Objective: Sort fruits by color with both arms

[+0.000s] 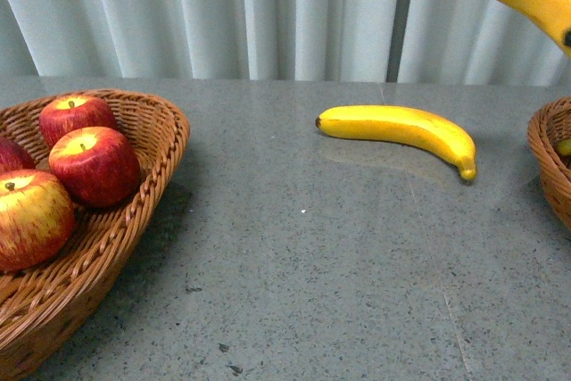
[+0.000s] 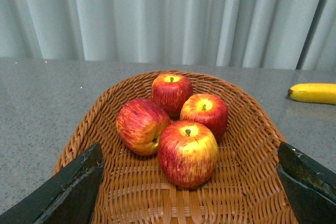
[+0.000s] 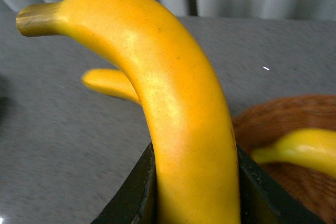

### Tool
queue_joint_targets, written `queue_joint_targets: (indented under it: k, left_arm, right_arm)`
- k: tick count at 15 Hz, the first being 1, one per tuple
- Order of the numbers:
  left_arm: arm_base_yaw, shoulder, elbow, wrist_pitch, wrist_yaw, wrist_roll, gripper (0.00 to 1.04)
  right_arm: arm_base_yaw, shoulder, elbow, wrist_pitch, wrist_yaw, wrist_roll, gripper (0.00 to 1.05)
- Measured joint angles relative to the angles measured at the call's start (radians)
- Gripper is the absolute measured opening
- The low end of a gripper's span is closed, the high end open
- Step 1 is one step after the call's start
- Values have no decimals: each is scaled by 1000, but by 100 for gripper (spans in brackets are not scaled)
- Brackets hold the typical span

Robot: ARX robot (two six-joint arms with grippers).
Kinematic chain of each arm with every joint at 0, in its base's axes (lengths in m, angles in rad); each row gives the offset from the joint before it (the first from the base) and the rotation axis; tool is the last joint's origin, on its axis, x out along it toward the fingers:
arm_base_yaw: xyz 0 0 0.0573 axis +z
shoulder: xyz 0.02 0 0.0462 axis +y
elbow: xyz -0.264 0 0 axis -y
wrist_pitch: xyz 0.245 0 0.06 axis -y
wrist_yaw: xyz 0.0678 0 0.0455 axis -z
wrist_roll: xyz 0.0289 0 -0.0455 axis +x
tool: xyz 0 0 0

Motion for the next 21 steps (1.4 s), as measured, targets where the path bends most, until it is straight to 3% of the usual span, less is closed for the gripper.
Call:
queue_joint_targets:
  k: [2,4,6,8,9,12,15,19,21]
  left_arm:
    - [0,0,0,0,0,0,98]
    - [0,0,0,0,0,0,98]
    - [0,0,0,0,0,0,98]
    - [0,0,0,0,0,0,98]
    - [0,0,0,0,0,0,98]
    - [0,0,0,0,0,0,98]
    - [0,0,0,0,0,0,98]
    - [0,0,0,0,0,0,98]
    - [0,0,0,0,0,0,98]
  right_arm:
    - [-181,-32,-68,-56,-8,-167,32]
    - [-302,-114,-142,-152,-78,-315,32]
    - [-357,-165,-165,-236,-108,-424,54]
    - [-340,-223,-156,-251,-120,-442,81]
    - [-286,-230,-134,-222,-108,-430,98]
    - [-55,-170,-40,-89,-46,-303,98]
    - [42,-107,14,-45,-27,-251,98]
    - [340,222,263,-10,74,-159,98]
    - [390,365,375,-40,82,-158,98]
